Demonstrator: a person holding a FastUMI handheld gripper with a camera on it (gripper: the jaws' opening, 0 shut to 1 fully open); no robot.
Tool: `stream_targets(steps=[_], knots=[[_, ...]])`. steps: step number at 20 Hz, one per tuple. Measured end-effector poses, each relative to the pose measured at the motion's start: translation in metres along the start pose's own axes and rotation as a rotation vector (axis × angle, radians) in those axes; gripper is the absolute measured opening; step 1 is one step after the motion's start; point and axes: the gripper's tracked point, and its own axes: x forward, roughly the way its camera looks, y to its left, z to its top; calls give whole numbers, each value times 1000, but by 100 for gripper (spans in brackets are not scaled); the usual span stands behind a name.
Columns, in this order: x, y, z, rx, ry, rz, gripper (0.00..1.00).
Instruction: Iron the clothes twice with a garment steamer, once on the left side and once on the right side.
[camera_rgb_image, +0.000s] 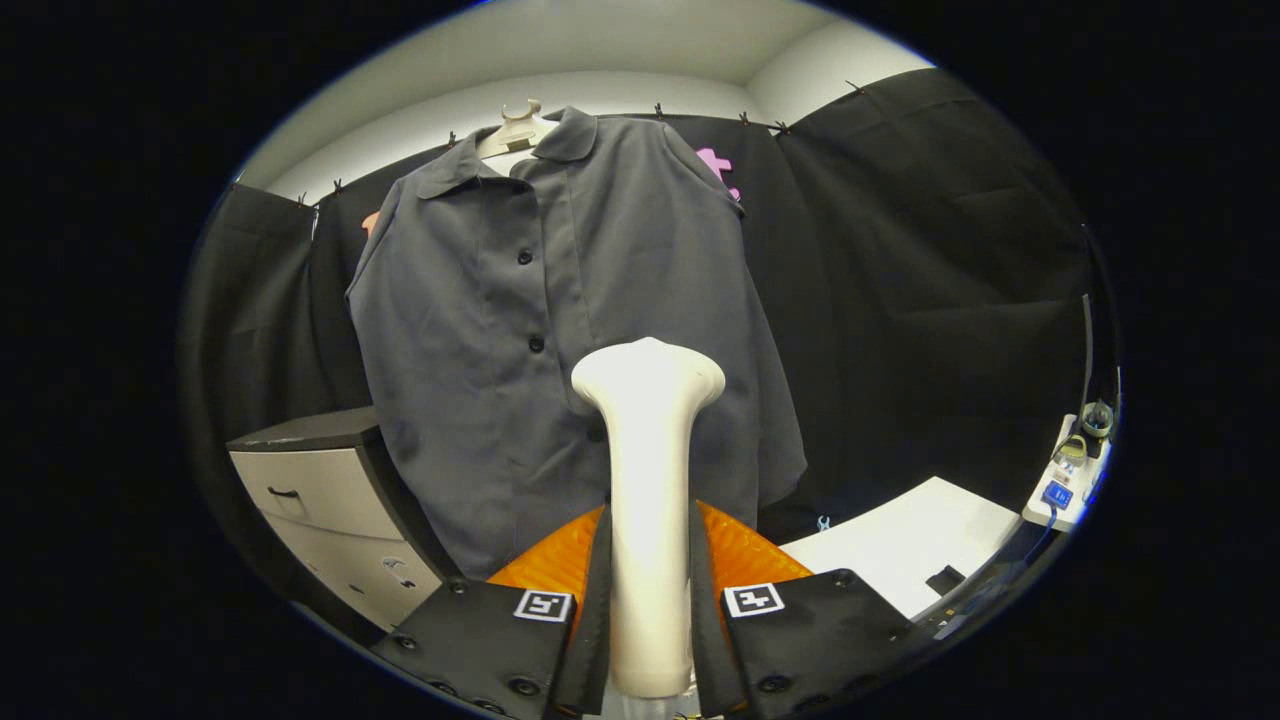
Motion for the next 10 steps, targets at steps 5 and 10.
stream_targets(steps=[5, 10], knots=[[-12, -8, -19, 16, 30, -15, 41], [-34, -8, -13, -1, 12, -26, 42]])
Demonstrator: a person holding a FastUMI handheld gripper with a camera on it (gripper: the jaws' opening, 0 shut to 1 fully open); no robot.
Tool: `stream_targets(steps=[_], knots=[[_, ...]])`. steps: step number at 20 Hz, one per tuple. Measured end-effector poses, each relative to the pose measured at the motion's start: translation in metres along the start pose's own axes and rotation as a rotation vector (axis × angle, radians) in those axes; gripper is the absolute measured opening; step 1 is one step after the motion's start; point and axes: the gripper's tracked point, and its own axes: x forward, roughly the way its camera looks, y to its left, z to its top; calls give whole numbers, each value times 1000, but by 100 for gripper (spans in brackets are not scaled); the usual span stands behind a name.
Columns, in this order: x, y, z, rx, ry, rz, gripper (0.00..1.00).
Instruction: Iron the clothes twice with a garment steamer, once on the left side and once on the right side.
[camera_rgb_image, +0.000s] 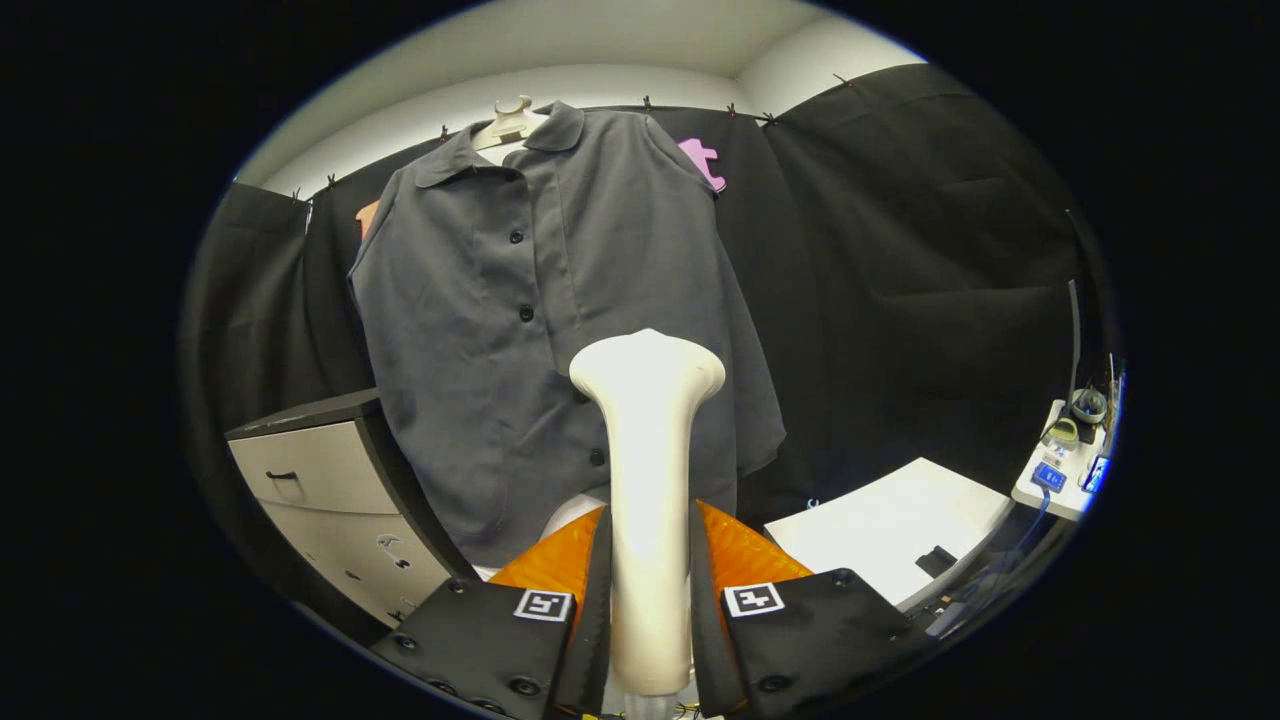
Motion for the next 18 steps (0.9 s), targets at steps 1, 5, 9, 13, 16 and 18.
stream_targets(steps=[1, 5, 9, 13, 16, 18], knots=[[-6, 2, 4, -4, -11, 2, 42], [-32, 18, 21, -19, -54, 23, 42], [-56, 41, 39, -26, -102, 52, 41], [-75, 65, 58, -26, -140, 88, 42], [-90, 82, 75, -49, -185, 116, 41], [-101, 92, 82, -57, -202, 127, 41]])
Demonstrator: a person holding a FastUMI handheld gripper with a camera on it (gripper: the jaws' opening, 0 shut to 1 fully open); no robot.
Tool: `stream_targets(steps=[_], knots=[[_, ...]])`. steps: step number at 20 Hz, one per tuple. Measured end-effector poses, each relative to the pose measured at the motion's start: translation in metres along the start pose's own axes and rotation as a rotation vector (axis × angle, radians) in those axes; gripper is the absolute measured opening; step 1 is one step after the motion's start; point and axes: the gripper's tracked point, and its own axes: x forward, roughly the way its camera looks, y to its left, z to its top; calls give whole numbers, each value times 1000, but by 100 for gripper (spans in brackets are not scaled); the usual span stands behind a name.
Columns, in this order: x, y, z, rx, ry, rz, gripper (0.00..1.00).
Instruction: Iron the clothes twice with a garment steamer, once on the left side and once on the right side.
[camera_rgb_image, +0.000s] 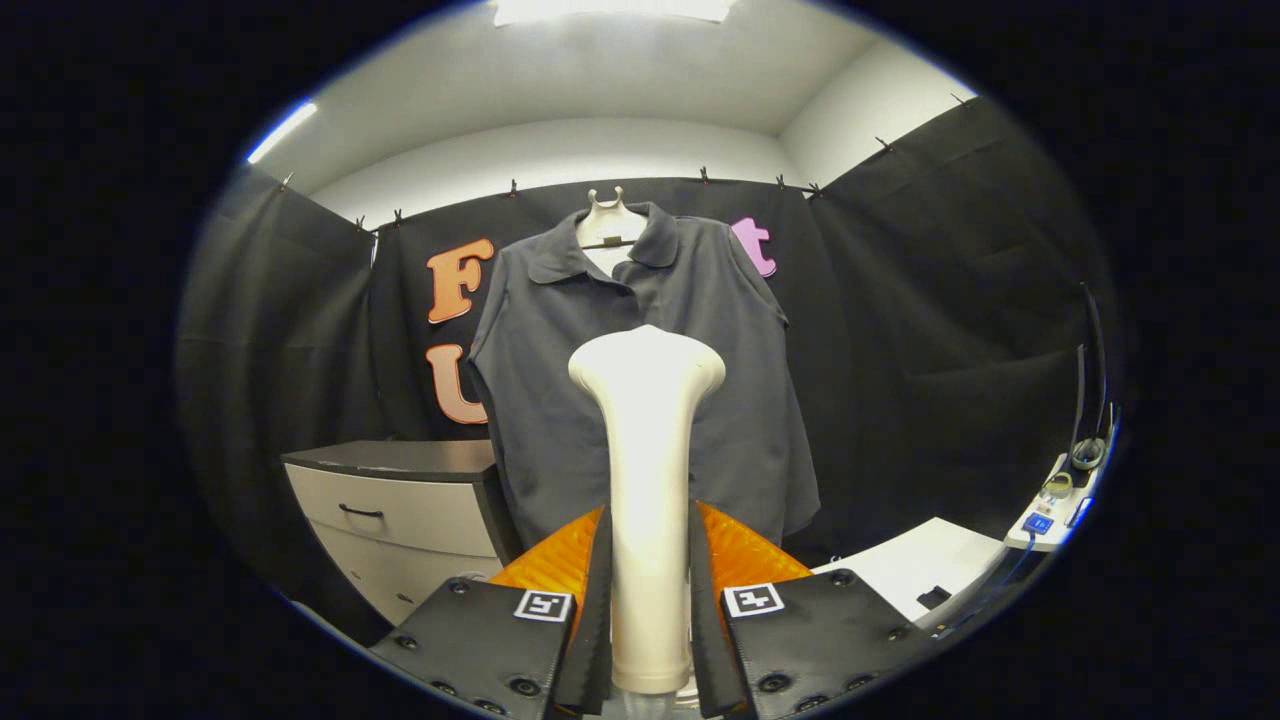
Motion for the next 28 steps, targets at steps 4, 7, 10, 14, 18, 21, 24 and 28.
stream_targets(steps=[4, 7, 10, 14, 18, 21, 24, 28], knots=[[-19, 25, 24, -4, -43, 38, 41], [-32, 40, 39, -26, -76, 60, 41], [-43, 52, 47, -36, -95, 73, 41], [-53, 57, 49, -38, -106, 65, 41], [-65, 58, 49, -45, -113, 48, 41], [-71, 57, 47, -50, -111, 34, 41], [-73, 56, 44, -44, -105, 25, 41], [-77, 55, 41, -39, -100, 16, 41]])
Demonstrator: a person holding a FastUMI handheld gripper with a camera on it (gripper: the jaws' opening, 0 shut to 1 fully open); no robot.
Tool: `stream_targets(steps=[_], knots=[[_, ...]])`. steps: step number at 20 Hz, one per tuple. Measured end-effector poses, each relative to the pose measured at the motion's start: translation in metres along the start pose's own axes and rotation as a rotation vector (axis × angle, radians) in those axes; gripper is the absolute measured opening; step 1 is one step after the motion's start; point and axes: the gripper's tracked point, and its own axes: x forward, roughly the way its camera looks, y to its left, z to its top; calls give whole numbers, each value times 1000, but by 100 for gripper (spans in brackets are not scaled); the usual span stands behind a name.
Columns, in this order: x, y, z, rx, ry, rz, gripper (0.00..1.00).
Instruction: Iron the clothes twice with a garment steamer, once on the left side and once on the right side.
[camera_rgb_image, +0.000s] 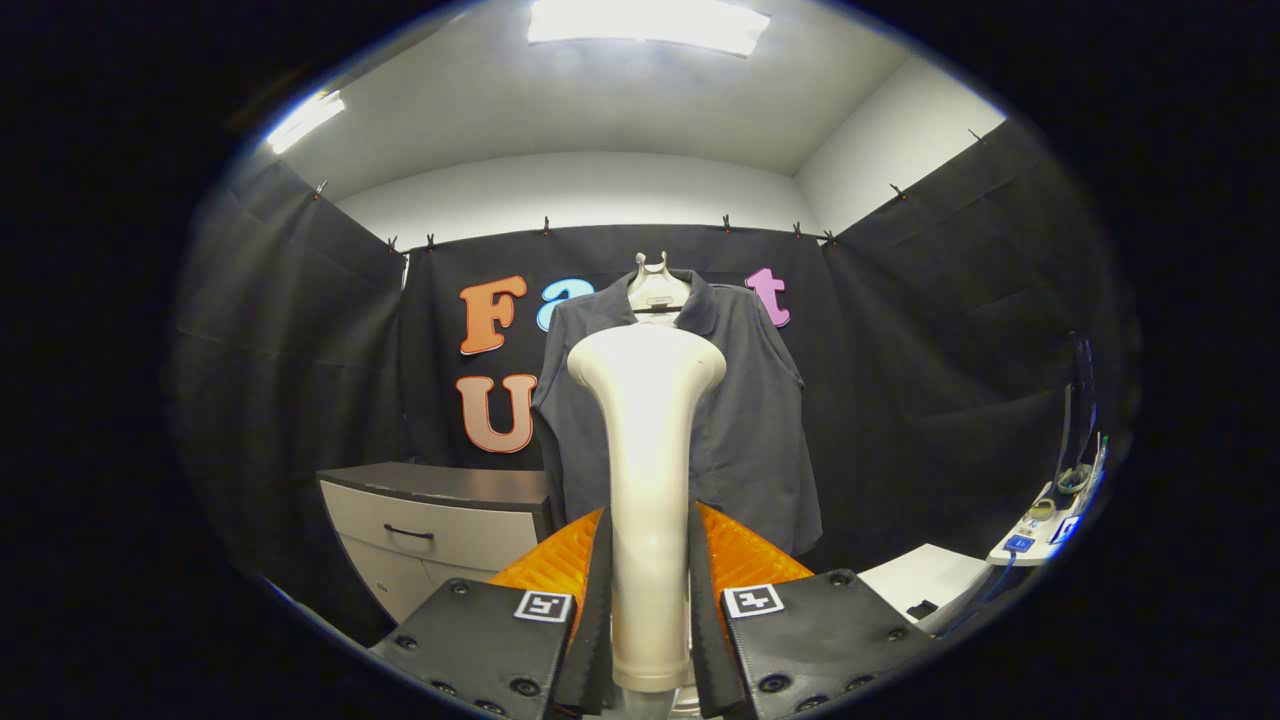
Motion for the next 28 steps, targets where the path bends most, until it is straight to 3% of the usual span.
stream_targets(steps=[28], knots=[[-19, 4, 2, 13, -6, -7, 41]])
